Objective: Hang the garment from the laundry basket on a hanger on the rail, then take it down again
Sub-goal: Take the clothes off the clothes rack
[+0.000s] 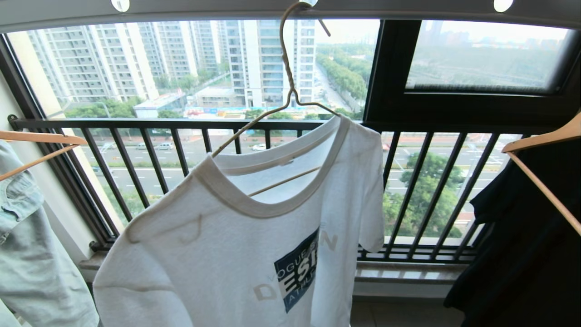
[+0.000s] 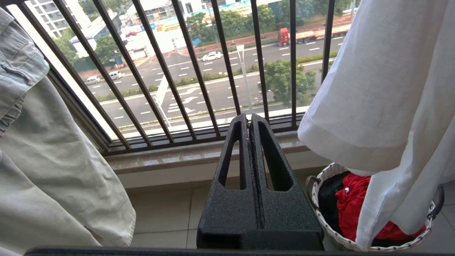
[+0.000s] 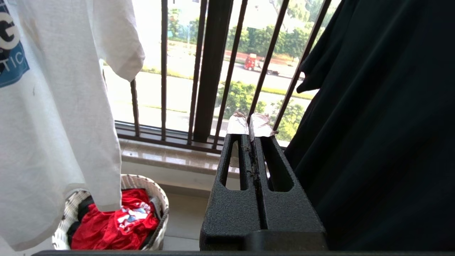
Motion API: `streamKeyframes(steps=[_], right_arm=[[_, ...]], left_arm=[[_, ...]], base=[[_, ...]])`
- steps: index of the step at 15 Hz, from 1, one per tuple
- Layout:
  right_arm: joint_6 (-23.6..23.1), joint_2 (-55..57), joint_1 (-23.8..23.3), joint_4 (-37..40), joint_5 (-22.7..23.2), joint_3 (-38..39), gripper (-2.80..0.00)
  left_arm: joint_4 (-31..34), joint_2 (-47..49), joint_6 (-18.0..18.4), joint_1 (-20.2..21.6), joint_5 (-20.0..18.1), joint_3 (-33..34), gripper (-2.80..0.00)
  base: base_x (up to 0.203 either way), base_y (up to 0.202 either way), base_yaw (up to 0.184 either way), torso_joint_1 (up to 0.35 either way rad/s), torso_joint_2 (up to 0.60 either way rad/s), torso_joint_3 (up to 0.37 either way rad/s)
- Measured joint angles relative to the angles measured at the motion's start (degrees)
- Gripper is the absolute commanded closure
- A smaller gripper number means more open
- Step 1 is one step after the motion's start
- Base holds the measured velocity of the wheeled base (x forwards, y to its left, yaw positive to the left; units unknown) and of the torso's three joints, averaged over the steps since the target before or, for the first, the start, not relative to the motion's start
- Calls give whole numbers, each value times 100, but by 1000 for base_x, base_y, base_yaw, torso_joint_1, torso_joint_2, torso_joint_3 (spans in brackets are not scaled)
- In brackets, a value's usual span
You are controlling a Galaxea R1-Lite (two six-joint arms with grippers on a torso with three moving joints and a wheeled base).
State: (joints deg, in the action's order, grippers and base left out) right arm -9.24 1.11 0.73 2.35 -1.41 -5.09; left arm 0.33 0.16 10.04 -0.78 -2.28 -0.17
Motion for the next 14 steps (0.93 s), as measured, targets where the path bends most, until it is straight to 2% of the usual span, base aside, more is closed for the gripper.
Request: streamKeyframes(steps=[2,5,9,12,14], right_arm=[[-162,-73,-5,-551,31,369,0],[-160,-115,-5,-611,50,479,0],[436,-120,-5,-170,342,502,0],[425,-120,-5,-206,347,509,0],[428,-120,-5,-208,348,509,0]], left_arm=[[0,0,-34,-1,2,9,0],[2,0,-37,-1,0,14,0],[9,0,-131,-1,0,17,0],[7,0,-672,2,14,17,0],[2,0,-785,-1,72,17,0]], base=[[0,0,0,0,0,0],[0,0,0,0,0,0],[0,0,0,0,0,0],[0,0,0,0,0,0],[0,0,0,0,0,0]])
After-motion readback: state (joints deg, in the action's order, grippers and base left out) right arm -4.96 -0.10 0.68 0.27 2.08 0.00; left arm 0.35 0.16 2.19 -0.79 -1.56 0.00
